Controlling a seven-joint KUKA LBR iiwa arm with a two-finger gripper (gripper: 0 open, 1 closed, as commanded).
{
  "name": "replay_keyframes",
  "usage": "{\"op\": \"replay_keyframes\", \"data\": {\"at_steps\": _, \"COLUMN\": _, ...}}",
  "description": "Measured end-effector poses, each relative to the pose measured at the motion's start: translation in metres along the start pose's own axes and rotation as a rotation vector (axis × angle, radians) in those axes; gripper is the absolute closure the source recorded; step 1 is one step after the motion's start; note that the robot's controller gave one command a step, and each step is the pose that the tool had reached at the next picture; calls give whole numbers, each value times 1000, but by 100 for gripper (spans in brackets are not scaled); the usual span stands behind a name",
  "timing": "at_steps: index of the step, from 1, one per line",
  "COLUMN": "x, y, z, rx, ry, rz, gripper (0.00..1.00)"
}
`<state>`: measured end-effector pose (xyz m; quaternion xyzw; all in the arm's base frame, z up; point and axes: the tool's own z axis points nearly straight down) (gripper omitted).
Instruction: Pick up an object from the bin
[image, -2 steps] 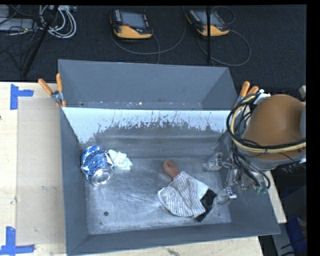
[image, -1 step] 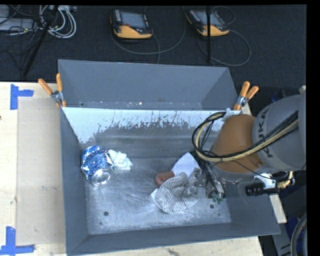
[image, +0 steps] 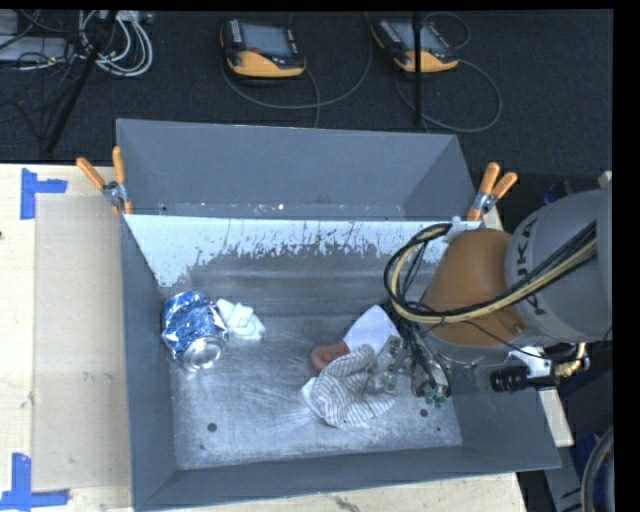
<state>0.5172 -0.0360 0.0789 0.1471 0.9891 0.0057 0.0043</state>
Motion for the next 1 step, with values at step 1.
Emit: {"op": "replay_keyframes", "data": {"at_steps": 1, "x": -27, "y": 0, "z": -158, "rx": 12, "ry": 10, "rz": -255, "gripper": 100}}
